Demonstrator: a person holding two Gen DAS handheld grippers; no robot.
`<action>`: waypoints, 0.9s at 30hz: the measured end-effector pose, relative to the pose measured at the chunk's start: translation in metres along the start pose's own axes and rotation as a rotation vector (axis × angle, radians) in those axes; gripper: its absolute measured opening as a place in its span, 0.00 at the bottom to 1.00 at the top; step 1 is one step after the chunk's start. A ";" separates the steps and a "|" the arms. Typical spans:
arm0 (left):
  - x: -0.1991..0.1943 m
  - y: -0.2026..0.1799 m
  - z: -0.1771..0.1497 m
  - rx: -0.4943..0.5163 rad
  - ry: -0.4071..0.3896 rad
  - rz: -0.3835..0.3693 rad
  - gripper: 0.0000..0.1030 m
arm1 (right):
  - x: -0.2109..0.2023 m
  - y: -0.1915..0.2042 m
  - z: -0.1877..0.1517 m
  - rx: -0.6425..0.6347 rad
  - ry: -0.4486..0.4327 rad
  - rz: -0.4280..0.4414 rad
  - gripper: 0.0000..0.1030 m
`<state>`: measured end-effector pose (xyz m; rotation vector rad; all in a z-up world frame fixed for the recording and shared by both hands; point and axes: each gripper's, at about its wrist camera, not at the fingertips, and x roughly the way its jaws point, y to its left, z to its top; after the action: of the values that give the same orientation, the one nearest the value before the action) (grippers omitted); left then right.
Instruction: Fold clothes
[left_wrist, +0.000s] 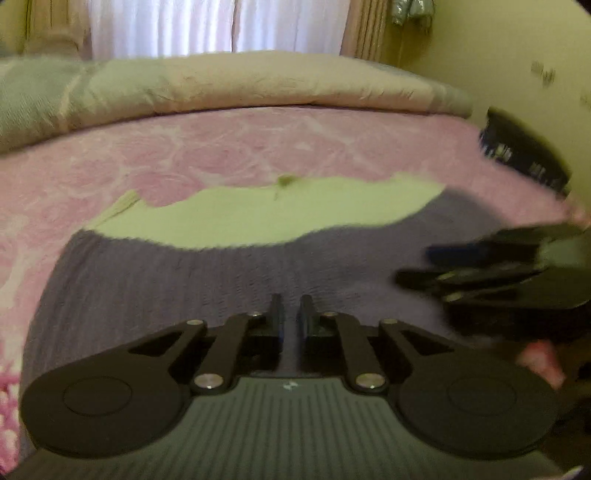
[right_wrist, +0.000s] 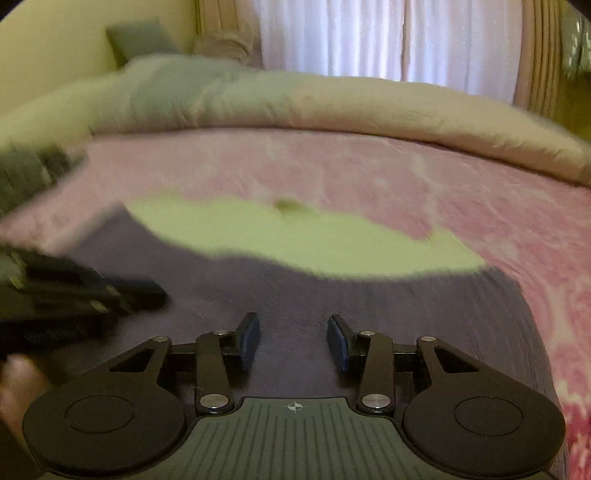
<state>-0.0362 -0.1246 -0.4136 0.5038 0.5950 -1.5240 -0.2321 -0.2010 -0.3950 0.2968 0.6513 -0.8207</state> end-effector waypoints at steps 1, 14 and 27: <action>-0.003 0.008 -0.004 -0.017 -0.012 0.020 0.03 | -0.003 -0.008 -0.009 0.000 -0.030 -0.012 0.39; -0.062 0.080 0.003 -0.269 -0.094 0.042 0.05 | -0.054 -0.049 -0.001 0.166 -0.045 -0.056 0.38; -0.048 0.070 0.011 -0.183 -0.046 0.055 0.06 | -0.054 -0.067 -0.004 0.213 -0.008 -0.132 0.38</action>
<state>0.0358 -0.0957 -0.3786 0.3409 0.6721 -1.4093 -0.3119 -0.2115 -0.3635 0.4467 0.5806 -1.0199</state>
